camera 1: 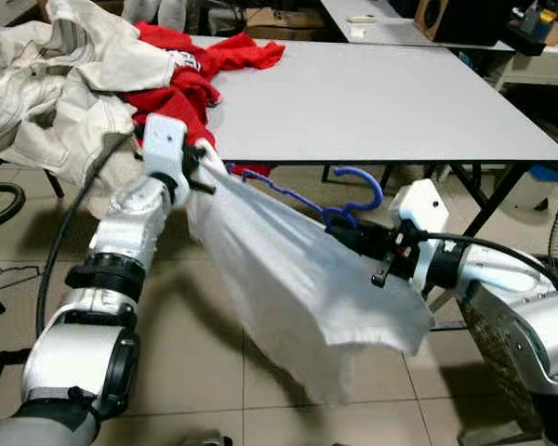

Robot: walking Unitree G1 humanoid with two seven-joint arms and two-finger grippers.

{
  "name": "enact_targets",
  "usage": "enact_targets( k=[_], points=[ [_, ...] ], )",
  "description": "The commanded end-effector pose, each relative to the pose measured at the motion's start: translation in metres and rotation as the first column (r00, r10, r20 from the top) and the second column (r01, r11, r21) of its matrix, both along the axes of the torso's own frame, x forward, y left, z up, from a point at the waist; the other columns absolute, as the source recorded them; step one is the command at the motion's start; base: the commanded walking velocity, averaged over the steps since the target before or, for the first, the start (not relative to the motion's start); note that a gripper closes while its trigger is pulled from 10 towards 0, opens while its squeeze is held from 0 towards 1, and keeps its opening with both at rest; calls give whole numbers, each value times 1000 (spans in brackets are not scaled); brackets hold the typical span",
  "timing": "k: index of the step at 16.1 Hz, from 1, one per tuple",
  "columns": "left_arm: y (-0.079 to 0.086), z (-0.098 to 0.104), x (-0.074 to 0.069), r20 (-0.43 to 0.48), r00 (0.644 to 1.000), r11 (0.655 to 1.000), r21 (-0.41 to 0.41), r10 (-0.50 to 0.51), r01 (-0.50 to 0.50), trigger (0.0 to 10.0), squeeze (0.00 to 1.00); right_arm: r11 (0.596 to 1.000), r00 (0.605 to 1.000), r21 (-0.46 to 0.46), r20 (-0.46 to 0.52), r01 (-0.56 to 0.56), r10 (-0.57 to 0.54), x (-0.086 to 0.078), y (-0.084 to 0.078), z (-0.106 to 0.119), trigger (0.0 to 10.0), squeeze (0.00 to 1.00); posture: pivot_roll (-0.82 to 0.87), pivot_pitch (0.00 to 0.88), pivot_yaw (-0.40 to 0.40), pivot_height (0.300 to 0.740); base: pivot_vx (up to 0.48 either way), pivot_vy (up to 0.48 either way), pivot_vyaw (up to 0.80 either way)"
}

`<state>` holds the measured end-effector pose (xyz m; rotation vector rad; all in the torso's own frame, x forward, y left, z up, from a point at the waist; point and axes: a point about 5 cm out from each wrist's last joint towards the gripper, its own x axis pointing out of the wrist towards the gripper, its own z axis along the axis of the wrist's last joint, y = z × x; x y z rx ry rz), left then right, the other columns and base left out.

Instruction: Hang hanger

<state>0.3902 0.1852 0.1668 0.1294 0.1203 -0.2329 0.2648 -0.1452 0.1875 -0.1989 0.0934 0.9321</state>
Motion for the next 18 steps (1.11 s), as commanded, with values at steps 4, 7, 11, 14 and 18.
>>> enact_targets(
  k=[4,7,11,14,18],
  points=[
    [-27,-16,-6,-48,985,985,-64,-164,160,0,0,971,972,87,62,222,-228,16,-16,18,10000,0,18,0,-25,740,0,0,0],
    [-46,-22,-14,-60,961,957,-120,-271,263,0,0,944,950,156,73,290,-304,25,-16,24,10000,0,19,0,-24,740,0,0,0],
    [-109,13,-45,84,772,754,-168,-630,635,0,0,879,907,277,57,388,-418,47,-15,28,10000,0,27,0,-32,740,0,0,0],
    [-126,42,-68,175,619,593,-181,-766,784,0,0,833,883,366,57,416,-466,58,-18,31,10000,0,29,0,-34,740,0,0,0],
    [-109,64,-81,281,595,517,-307,-753,799,0,0,702,874,595,-2,391,-486,65,-30,42,10000,0,40,0,-47,740,0,0,0]
  ],
)
